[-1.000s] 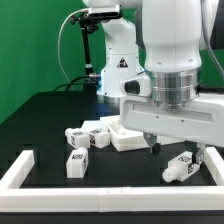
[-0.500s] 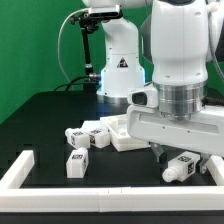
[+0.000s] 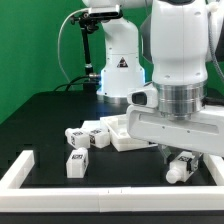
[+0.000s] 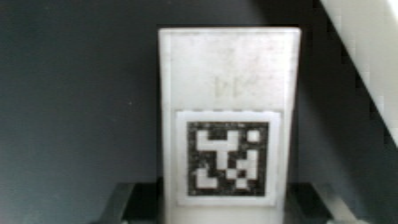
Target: Assemble one leg
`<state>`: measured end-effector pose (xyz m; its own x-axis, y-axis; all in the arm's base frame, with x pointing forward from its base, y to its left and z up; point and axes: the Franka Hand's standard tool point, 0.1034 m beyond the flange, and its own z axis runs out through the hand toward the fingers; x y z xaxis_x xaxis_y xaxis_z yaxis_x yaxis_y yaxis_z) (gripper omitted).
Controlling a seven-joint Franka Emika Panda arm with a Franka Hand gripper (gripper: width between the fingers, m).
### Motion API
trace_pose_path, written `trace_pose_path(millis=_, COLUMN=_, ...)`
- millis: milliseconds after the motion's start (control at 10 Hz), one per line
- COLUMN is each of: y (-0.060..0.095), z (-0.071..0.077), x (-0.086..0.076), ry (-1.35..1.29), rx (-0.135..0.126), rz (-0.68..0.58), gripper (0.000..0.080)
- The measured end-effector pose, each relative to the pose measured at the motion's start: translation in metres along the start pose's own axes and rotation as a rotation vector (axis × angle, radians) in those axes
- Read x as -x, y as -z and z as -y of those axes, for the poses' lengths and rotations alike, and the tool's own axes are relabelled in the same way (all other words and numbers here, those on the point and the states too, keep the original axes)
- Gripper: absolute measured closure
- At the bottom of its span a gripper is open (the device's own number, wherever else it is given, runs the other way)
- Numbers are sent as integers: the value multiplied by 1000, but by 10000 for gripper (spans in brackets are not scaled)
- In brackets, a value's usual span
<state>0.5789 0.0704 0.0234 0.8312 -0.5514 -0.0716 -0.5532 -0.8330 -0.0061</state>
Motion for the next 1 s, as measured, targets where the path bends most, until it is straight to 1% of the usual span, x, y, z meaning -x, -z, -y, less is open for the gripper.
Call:
trace_pose_path(millis=100, y=12, z=-16, x=-7, ry=-31, rx=15, rz=11, gripper=517)
trace_pose_path(millis=200, y=23, z=-29, x=-5, ry=-92, rx=39, rz=47, gripper=517)
trace_pose_path(millis=300, y=32, z=-33, x=-1, ry=-163, rx=53, rz=75, gripper=517)
trace_pose_path(millis=400, y=41, z=-32, x=1, ry=-214, rx=56, rz=87, gripper=517)
trace_pose_path(millis=500, y=44, z=-24, x=-2, ry=-215, rx=30, rz=66, gripper=517)
trace_pose_path(millis=600, y=42, z=-24, x=-2, ry=-213, rx=28, rz=66, gripper=515)
trace_pose_path(millis=900, y=42, z=-24, x=-1, ry=-218, rx=30, rz=66, gripper=515)
trace_pose_path(millis=1000, y=46, z=-26, x=4, ry=-286, rx=46, rz=66, gripper=515)
